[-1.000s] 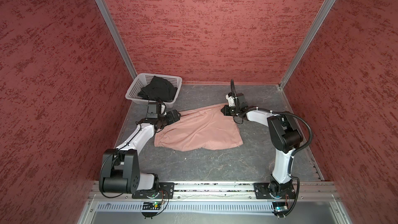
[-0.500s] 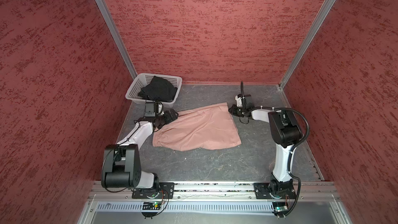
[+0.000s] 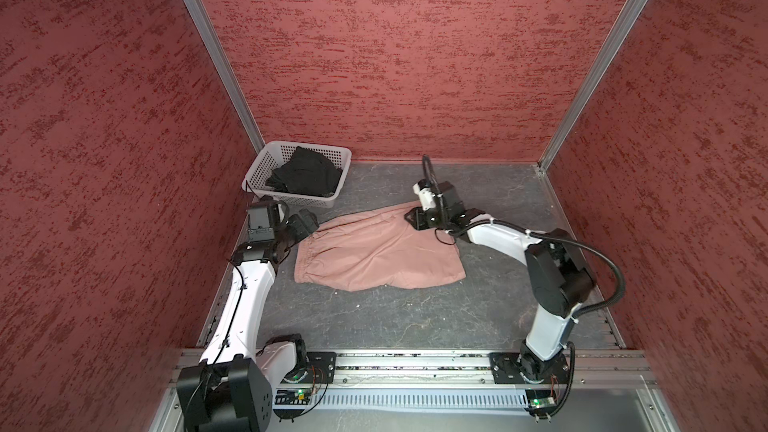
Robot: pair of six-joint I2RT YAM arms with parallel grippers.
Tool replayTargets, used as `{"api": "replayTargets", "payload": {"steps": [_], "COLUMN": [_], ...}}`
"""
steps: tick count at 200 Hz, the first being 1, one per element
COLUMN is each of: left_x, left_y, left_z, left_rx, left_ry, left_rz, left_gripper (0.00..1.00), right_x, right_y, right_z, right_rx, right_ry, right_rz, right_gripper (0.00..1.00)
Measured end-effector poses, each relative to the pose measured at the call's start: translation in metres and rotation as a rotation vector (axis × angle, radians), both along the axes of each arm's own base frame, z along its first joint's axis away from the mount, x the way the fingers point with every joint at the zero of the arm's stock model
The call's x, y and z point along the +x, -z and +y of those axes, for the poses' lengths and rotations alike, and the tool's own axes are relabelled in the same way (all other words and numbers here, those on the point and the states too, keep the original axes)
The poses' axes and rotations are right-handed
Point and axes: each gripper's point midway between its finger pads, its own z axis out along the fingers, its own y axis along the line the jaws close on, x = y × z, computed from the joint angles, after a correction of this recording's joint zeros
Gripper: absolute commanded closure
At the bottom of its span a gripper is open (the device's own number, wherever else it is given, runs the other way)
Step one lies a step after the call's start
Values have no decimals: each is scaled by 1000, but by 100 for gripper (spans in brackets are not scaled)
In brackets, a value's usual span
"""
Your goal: Fold and stack the shorts
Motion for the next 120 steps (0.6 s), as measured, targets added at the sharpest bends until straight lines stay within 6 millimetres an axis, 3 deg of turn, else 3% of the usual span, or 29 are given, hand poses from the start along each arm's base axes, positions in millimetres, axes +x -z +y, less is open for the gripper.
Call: {"api": "replayTargets", "payload": {"steps": [19, 44, 96, 120], "left_x": [-15, -23, -24, -24], "left_y": [22, 26, 37, 37], "left_z": [11, 13, 7, 1], "left_rx": [-15, -24, -65, -90], "left_ry": [-59, -77, -57, -37], "left_rz": [73, 89, 136, 129], "left_gripper": [0, 1, 1, 1], "right_x": [-25, -41, -34, -33], "right_y": [35, 67, 85, 86], "right_z": [39, 50, 21, -17], "right_rx": [-33, -59, -69, -36], "right_ry": [-82, -100, -13, 72], "right_rz": [60, 131, 180, 208], "right_gripper": [80, 82, 85, 84]}}
